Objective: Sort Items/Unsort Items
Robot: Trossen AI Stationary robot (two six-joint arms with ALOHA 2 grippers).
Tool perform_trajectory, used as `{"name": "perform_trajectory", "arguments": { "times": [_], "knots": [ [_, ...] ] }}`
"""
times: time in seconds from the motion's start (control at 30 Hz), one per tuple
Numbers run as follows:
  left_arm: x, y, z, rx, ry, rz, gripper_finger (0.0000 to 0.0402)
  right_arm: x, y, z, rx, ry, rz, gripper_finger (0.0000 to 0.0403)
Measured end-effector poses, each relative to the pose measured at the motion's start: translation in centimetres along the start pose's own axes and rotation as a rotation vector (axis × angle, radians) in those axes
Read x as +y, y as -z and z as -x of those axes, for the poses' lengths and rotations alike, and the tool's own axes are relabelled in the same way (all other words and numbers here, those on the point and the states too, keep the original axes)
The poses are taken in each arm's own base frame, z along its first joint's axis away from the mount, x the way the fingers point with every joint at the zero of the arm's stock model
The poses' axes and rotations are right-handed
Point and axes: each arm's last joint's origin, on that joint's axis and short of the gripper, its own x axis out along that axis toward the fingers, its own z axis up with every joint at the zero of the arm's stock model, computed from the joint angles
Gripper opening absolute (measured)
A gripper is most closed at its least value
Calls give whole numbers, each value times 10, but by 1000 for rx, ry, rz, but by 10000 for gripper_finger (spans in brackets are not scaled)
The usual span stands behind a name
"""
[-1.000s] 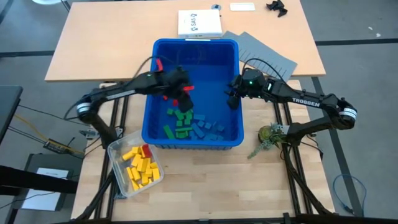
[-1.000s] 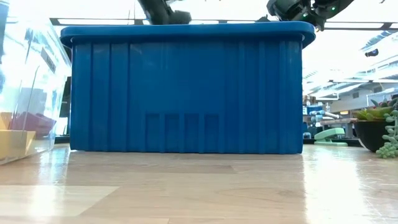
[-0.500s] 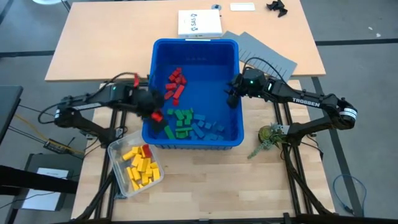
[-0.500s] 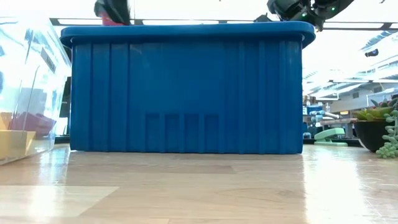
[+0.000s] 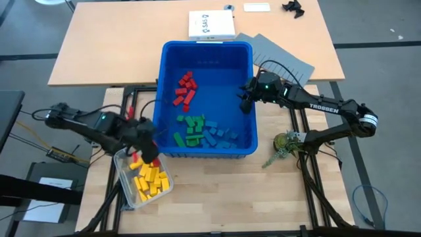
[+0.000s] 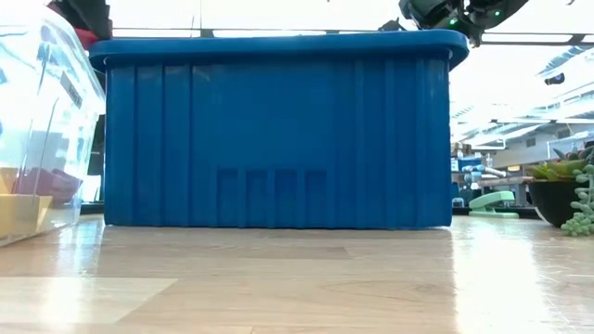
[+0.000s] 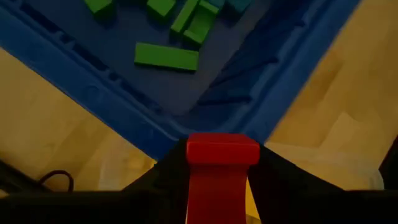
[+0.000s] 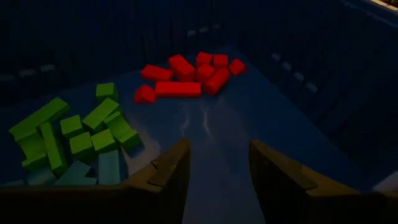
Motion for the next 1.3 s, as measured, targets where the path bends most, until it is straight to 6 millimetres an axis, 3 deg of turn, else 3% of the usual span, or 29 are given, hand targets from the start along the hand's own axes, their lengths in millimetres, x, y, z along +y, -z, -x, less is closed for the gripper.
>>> {"name": "perform_trajectory", "arguments": {
  "times": [0.17,0.43,0.7,0.83,0.97,1.13,1.3],
  "knots": [
    [-6,7,2,-10,4,-37,139,0,0,0,0,0,1,162],
    [-6,1,23,-71,14,-38,139,0,0,0,0,1,10,162],
    [-5,11,37,64,104,100,139,0,0,0,2,0,9,162],
    [-5,23,35,143,57,175,139,0,0,0,2,0,0,162],
    [-6,36,15,197,-3,144,140,0,0,0,5,0,-25,162],
    [-1,44,-5,194,-92,179,198,0,1,0,11,0,-16,162],
    [-2,44,-3,216,-78,187,257,0,1,0,10,0,-14,162]
  ]
}}
